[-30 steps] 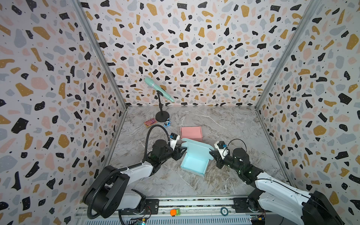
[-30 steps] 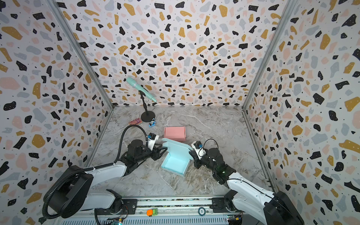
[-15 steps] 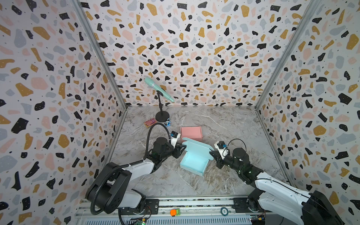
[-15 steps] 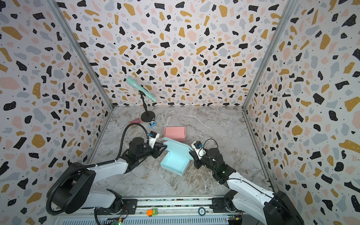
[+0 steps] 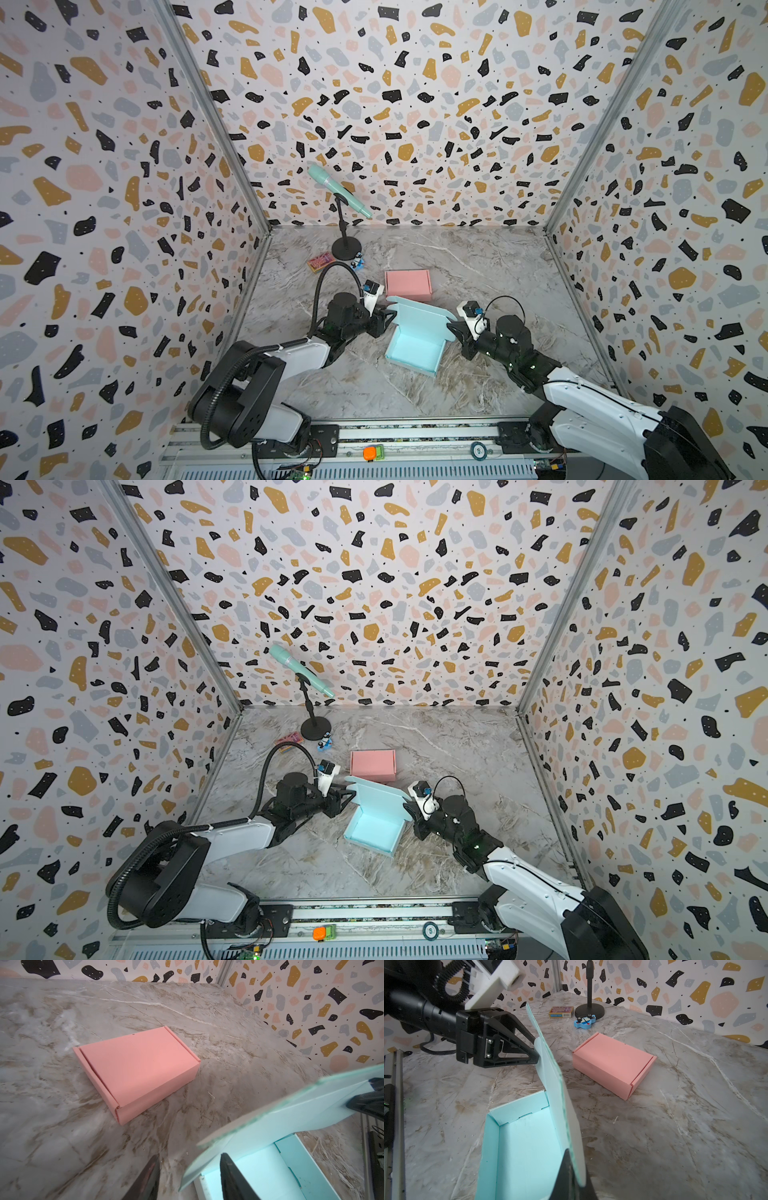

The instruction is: Fold the paper box

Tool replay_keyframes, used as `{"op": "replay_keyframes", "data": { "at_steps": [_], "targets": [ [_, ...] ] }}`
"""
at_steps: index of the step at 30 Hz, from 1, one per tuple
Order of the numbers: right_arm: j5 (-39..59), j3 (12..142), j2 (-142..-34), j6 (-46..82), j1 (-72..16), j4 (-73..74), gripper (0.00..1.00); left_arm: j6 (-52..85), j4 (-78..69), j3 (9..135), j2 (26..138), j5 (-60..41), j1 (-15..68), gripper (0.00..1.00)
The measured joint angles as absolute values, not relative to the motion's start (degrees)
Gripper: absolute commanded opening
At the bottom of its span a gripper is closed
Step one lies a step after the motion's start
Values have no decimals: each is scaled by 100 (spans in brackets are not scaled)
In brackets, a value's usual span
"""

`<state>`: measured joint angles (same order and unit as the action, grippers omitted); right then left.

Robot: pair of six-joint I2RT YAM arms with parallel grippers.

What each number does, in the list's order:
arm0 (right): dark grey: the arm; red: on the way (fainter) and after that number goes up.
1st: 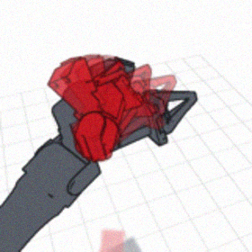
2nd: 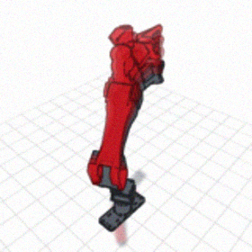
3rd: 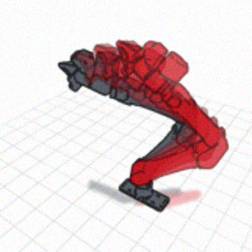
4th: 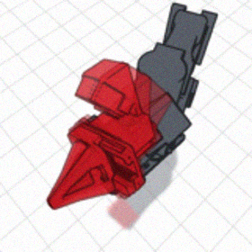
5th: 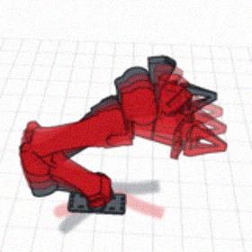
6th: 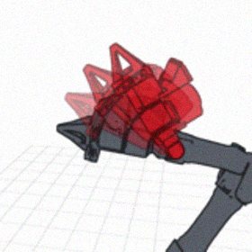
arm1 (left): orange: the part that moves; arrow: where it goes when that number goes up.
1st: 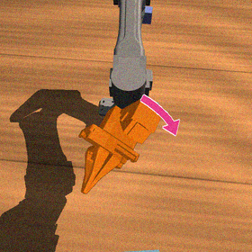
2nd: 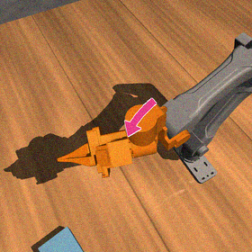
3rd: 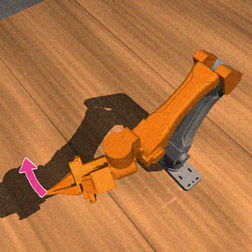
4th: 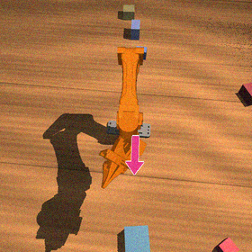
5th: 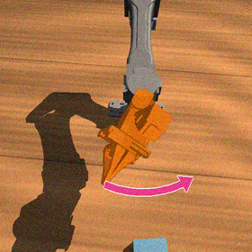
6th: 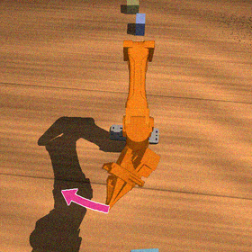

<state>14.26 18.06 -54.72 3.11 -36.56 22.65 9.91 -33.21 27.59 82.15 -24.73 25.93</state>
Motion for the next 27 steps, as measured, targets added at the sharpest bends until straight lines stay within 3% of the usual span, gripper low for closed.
{"op": "replay_keyframes", "data": {
  "at_steps": [20, 27],
  "targets": [
    [1387, 1817, -5509, 311, -3656, 2259, 0, 958, -3411, 2786, 7996, -2781, 2582, 22],
    [1385, 1820, -5513, 311, -3656, 2259, 0, 961, -3369, 2779, 7865, -2757, 2582, 19]
  ]
}}
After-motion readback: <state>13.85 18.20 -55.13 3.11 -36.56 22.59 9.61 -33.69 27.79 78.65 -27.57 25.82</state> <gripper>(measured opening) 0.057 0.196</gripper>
